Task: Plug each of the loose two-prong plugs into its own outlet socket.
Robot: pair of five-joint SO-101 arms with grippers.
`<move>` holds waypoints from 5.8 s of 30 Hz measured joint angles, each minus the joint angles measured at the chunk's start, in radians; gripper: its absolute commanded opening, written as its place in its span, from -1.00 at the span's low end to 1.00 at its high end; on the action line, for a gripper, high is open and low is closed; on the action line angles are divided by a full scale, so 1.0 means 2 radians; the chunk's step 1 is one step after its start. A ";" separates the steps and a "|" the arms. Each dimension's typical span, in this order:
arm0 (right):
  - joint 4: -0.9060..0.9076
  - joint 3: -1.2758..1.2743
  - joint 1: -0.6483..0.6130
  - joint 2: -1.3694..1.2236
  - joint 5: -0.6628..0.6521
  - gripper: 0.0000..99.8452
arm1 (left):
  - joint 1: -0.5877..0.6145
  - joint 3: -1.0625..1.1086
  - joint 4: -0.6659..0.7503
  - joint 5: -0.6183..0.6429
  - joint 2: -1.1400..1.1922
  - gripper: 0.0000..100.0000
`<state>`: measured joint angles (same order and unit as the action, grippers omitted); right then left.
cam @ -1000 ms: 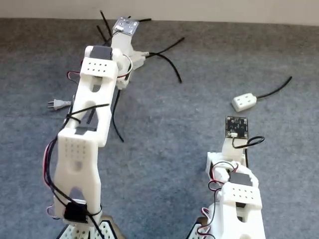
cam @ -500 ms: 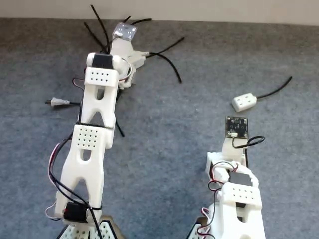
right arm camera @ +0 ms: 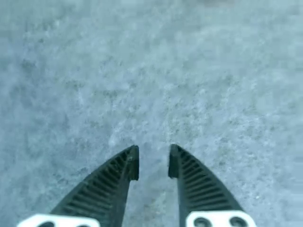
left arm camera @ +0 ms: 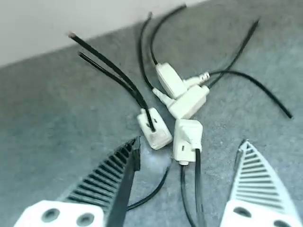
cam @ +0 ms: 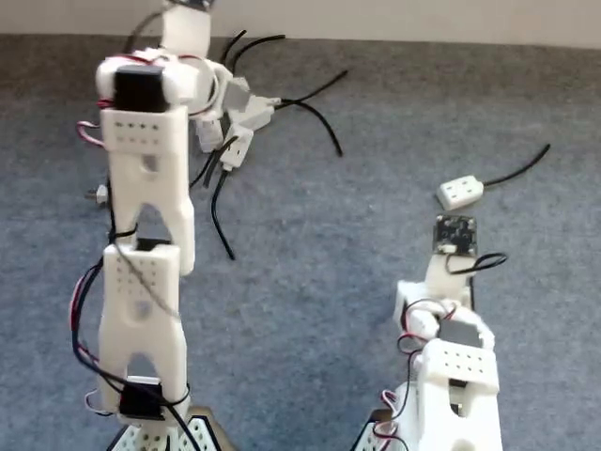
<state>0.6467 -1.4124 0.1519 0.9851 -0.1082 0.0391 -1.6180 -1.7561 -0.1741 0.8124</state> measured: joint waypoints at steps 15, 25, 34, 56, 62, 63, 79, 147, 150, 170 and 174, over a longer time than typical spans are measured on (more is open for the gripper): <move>0.225 0.426 0.040 -0.041 0.087 -0.54 | 0.078 0.485 -0.007 0.031 -0.271 -0.38; 0.232 0.563 0.015 -0.309 0.153 -0.53 | 0.078 0.769 0.098 0.033 -0.305 -0.38; 0.189 0.697 0.016 -0.526 0.275 -0.52 | 0.103 0.908 0.271 0.060 -0.265 -0.38; 0.275 1.220 0.054 -1.017 0.344 -0.52 | 0.140 0.877 0.293 0.125 -0.213 -0.38; 0.407 1.400 0.056 -1.039 0.344 -0.52 | 0.140 0.877 0.293 0.127 -0.213 -0.38; 0.423 1.436 0.056 -1.038 0.344 -0.52 | 0.140 0.877 0.293 0.127 -0.213 -0.38; 0.539 1.354 0.010 -1.039 0.441 -0.51 | 0.140 0.877 0.293 0.128 -0.213 -0.38; 0.539 0.898 -0.210 -0.417 0.387 -0.81 | 0.144 0.876 0.293 0.128 -0.211 -0.38; 0.535 0.827 -0.216 -0.417 0.423 -0.81 | 0.146 0.876 0.293 0.150 -0.211 -0.38; 0.140 0.499 -0.420 -0.558 0.623 -0.81 | 0.185 0.862 0.295 0.232 -0.208 -0.38; 0.133 0.507 -0.420 -0.590 0.640 -0.61 | 0.185 0.862 0.295 0.232 -0.208 -0.38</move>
<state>0.9137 -0.3982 -0.6874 -0.1949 1.1715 0.4089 0.1066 -1.1653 0.2908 0.3966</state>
